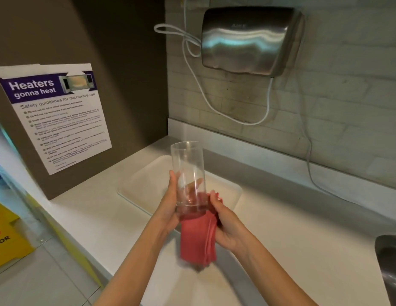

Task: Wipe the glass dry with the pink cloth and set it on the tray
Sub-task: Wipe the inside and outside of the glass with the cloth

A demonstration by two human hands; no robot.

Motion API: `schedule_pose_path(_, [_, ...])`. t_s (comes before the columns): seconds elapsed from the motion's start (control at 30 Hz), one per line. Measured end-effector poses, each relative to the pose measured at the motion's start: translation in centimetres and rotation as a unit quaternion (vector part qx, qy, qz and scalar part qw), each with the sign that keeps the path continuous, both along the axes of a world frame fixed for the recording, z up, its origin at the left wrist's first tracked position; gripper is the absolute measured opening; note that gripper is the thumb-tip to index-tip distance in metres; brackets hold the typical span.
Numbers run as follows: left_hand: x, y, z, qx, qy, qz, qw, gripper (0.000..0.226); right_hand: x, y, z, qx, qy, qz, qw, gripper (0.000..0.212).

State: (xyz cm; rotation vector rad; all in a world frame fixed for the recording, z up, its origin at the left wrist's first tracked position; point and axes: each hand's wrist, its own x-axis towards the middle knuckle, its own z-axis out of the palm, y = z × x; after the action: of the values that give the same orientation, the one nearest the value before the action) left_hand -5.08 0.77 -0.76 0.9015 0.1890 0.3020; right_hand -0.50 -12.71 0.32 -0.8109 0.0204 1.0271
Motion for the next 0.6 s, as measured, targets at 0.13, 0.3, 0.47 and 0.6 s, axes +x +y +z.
schedule_pose_path(0.13, [0.3,-1.0,0.3,0.15,0.032,0.023,0.988,0.081,-0.4,0.3,-0.4,0.062,-0.088,0.028,0.994,0.05])
schedule_pose_path(0.3, [0.1,-1.5,2.0,0.313,0.067,0.073,0.945,0.061,0.0,-0.1,-1.0,0.029,-0.124,-0.02,0.992,0.062])
schedule_pose_path(0.47, [0.8,-2.6,3.0,0.335,0.059,0.166,0.926,0.103,-0.3,-0.6,0.0,-0.08,-0.293,-0.053,0.951,0.058])
schedule_pose_path(0.6, [0.5,-1.6,2.9,0.199,0.059,0.218,0.954,0.083,-0.6,-1.4,0.0,-0.122,-0.376,-0.051,0.917,0.047])
